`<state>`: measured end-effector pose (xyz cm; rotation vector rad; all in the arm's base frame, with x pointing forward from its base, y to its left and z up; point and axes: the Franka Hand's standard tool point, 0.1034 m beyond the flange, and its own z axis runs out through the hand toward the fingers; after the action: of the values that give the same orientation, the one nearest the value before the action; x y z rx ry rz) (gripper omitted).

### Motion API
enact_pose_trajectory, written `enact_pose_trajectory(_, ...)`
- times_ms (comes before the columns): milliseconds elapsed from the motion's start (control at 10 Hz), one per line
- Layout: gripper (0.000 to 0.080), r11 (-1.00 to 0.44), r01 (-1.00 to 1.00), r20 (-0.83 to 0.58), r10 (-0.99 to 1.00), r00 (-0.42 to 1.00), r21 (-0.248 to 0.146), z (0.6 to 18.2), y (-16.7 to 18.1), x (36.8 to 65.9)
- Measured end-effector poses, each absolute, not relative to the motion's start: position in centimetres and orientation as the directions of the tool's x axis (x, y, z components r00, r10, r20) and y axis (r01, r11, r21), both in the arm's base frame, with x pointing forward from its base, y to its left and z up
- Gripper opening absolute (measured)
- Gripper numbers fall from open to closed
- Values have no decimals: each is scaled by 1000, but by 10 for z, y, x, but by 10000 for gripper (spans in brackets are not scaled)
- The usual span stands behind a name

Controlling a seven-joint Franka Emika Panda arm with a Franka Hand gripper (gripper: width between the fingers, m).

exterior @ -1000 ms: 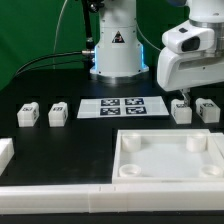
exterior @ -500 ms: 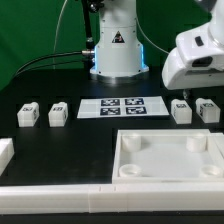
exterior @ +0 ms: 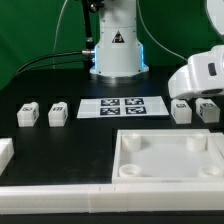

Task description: Assemble one leg

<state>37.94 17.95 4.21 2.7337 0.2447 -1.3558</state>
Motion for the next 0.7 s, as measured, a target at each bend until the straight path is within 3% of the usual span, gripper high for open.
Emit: enact_pose_trajectory(700, 649, -982, 188, -818, 110, 564, -3, 23, 189, 371)
